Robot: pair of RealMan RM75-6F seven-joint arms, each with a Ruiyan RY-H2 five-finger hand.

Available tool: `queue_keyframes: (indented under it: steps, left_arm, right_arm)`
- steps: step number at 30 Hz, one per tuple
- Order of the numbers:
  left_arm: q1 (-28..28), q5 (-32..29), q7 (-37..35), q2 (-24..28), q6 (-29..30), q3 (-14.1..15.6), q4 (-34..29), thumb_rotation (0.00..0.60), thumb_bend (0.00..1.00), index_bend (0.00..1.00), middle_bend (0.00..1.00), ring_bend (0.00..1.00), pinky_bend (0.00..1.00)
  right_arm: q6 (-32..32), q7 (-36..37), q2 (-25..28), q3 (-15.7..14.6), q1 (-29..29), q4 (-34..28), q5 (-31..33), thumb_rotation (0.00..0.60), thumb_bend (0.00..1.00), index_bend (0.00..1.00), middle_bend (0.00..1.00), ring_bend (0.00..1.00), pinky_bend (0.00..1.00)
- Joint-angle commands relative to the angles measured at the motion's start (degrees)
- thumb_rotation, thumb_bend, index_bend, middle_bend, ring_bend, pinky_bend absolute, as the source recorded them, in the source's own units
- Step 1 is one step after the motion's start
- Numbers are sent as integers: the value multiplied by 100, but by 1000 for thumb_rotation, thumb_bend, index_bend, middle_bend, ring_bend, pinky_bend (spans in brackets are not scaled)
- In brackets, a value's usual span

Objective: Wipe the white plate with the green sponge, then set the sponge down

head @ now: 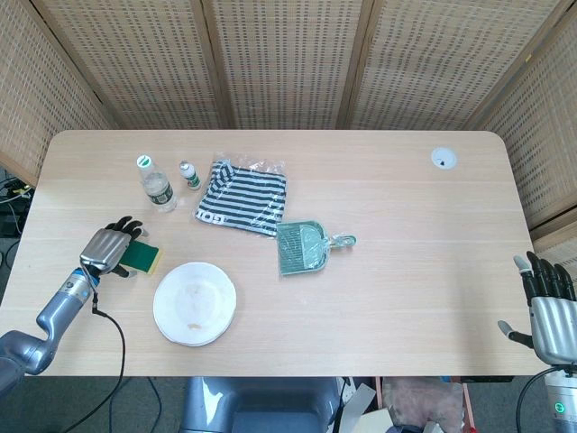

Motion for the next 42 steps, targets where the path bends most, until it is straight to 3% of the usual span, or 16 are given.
queue_keyframes:
  steps: [1,8,15,21,26,32,35,42]
  left_arm:
    - [-66,-7,-3,-84,-50,31,93,600,0,293,179,87,204]
    - [-178,-42,-59,-226,-194,97,236,600,0,344,228,124,227]
    - [-210,-46,-216,-317,-143,140,393,600,61,516,359,226,337]
    - [-137,67,-367,-197,452,150,381,600,141,562,397,262,417]
    - [-72,457,-121,234,1264,321,-137,600,174,563,397,265,424]
    - [-129,1404,1233,1007,2331,717,-1186,600,185,563,397,265,424]
    - [-184,1728,1924,1277,2479,851,-1666,600,185,563,397,265,424]
    - [-387,2365,2774,1266,2462,1122,-1872,600,185,563,397,265,424]
  right_arm:
    - [-43,-1,-9,31,25,35,72,600,0,0,0,0,0]
    - [-75,59,1,54,42,66,150,600,0,0,0,0,0]
    - [-104,118,16,47,52,89,177,600,0,0,0,0,0]
    - [-79,158,35,40,43,83,169,600,0,0,0,0,0]
    - [-65,170,47,33,38,68,163,600,0,0,0,0,0]
    - [-46,144,50,20,33,51,155,600,0,0,0,0,0]
    - [-23,139,53,16,25,37,147,600,0,0,0,0,0]
    - [-14,161,69,9,17,33,145,600,0,0,0,0,0]
